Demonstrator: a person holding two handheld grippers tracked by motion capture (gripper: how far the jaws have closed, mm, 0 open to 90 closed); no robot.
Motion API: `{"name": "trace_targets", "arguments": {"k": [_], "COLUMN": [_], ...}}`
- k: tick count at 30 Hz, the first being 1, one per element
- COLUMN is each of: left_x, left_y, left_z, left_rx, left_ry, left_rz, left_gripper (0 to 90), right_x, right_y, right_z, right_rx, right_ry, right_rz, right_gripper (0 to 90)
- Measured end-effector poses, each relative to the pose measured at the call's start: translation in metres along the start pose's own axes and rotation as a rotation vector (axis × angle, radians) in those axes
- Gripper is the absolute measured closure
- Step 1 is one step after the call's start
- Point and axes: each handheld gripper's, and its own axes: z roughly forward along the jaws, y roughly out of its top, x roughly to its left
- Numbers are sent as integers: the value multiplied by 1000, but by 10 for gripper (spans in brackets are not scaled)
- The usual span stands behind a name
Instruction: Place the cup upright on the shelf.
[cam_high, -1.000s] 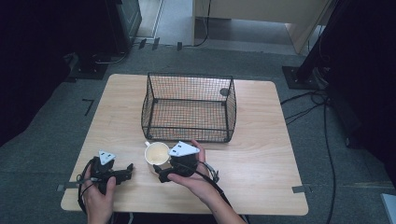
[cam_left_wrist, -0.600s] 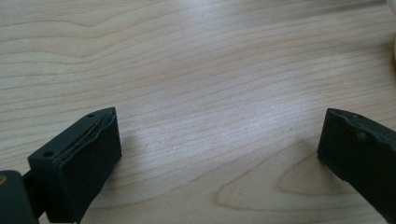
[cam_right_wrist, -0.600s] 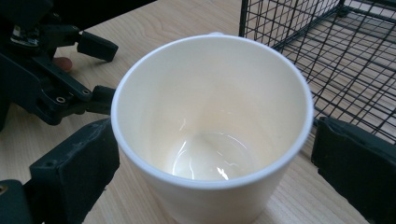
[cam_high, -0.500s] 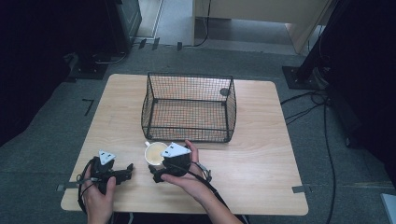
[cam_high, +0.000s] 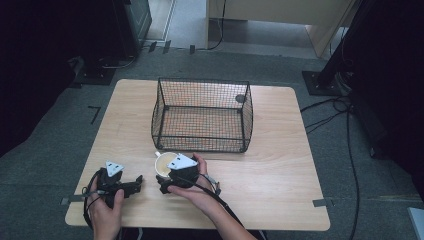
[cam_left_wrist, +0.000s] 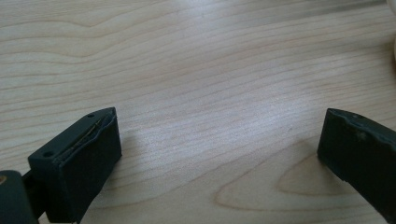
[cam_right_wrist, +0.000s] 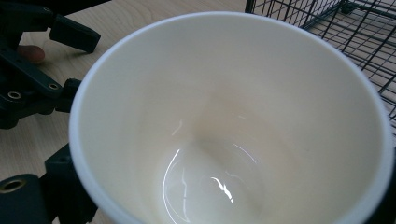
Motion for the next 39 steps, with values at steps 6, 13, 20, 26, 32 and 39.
{"name": "trace_targets", "arguments": {"k": [6, 13, 20, 26, 32, 39], "left_x": [0, 0, 0, 0, 0, 0], "left_y": [0, 0, 0, 0, 0, 0], "left_z": [0, 0, 0, 0, 0, 0], "left_rx": [0, 0, 0, -1, -2, 0], "left_ry": [0, 0, 0, 0, 0, 1], "left_rz": [0, 0, 0, -1, -3, -1], "left_gripper": [0, 0, 0, 0, 0, 0], "right_x": [0, 2, 3, 2, -2, -13], "right_y": [0, 1, 9, 17, 31, 48], "right_z": [0, -3, -17, -27, -42, -59], "right_rx": [-14, -17, -48, -76, -104, -134], "right_ry": [-3, 0, 30, 34, 37, 26], "right_rz": [-13, -28, -30, -35, -30, -29], "right_gripper": [85, 89, 90, 90, 90, 91]}}
